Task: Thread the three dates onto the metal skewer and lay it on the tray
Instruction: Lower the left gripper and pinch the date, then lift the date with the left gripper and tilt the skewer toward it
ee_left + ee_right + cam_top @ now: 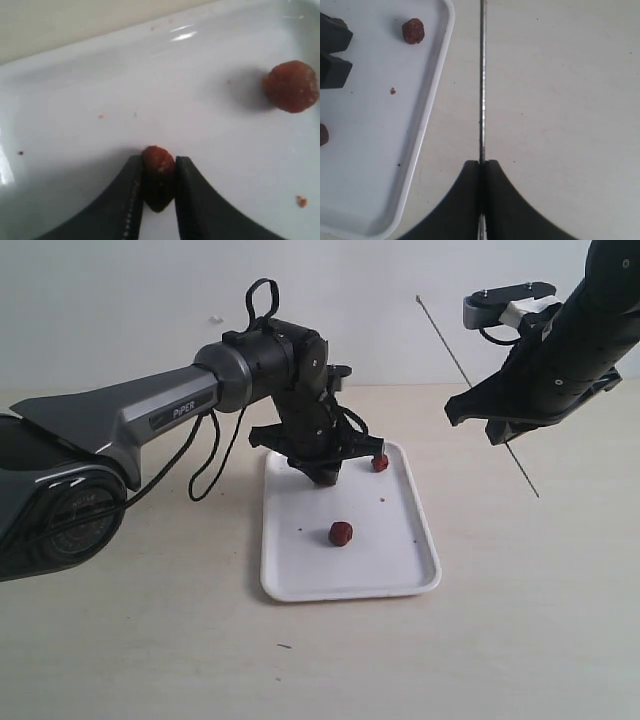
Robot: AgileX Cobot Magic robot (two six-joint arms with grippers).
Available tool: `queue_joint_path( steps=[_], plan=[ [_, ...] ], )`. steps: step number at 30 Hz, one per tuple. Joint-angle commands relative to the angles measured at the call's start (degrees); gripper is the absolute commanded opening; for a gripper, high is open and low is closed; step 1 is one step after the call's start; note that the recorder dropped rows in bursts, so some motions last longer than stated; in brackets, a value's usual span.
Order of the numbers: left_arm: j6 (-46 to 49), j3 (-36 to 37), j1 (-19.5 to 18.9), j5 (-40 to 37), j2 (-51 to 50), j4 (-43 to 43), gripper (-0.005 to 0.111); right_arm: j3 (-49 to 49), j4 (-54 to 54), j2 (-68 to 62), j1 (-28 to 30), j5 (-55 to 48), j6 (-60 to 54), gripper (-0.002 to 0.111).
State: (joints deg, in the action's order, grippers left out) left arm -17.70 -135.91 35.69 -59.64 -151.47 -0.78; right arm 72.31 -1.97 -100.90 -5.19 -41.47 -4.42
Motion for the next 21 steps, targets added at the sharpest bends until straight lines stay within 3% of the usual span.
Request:
queue_joint_path(
  steps=[1,7,13,21],
  plan=[
    [4.4,0.0,0.3,-4.2,2.4,-3.8,0.021,-0.1,-0.1,0.1,0.2,1.2,-0.6,0.000],
    [11.5,0.0,0.2,-7.5,6.6,-10.9,0.021,-0.1,-0.1,0.1,0.2,2.3,-1.6,0.000],
    [14.6,0.0,-0.5,-10.3,11.4,-10.9,0.021,-0.1,-0.1,0.1,0.2,2.3,-3.1,0.000],
    [19.0,0.9,-5.3,-10.3,16.5,-16.0,0.021,-0.1,-0.1,0.0,0.2,1.5,-4.1,0.000]
  ],
)
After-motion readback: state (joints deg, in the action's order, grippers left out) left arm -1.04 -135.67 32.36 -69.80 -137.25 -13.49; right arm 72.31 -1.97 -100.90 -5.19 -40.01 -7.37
